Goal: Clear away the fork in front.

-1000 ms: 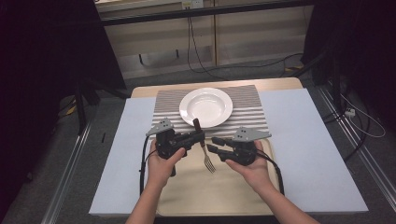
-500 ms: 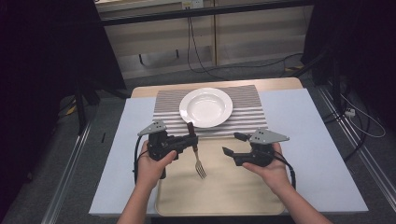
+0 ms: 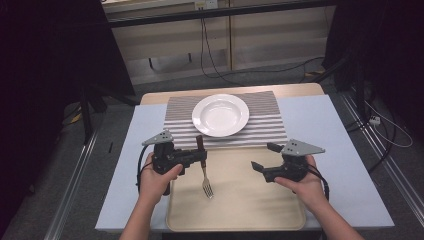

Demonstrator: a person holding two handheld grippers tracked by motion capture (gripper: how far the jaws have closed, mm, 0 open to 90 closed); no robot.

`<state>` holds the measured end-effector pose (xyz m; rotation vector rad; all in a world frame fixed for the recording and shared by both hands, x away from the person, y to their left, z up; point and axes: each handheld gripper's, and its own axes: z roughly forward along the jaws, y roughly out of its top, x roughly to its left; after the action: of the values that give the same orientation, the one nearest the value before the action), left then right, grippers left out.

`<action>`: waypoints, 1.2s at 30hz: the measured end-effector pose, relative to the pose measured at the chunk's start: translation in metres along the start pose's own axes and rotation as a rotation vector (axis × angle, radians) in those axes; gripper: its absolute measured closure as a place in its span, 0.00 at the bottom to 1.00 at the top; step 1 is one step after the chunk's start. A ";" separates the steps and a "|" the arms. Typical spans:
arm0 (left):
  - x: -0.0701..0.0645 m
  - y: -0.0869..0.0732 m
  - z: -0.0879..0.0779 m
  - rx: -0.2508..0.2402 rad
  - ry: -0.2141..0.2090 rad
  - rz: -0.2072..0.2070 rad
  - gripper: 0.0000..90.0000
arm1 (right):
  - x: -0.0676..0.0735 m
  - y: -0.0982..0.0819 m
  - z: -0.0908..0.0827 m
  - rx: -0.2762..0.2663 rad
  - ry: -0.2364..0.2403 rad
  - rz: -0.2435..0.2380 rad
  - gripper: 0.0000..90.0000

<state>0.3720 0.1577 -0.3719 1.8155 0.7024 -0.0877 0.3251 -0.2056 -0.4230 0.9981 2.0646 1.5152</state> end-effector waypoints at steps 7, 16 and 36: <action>0.008 -0.011 -0.010 0.027 -0.022 -0.034 0.89 | -0.004 -0.003 -0.006 0.008 -0.023 -0.002 0.13; 0.019 -0.022 -0.028 0.034 -0.055 -0.087 0.90 | -0.004 -0.002 -0.007 0.008 -0.036 -0.006 0.13; 0.030 -0.049 -0.001 0.134 0.075 -0.017 0.77 | -0.009 -0.005 -0.014 -0.008 -0.044 0.004 0.13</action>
<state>0.3720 0.1808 -0.4243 1.9498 0.7807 -0.0798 0.3199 -0.2221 -0.4236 1.0249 2.0260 1.4885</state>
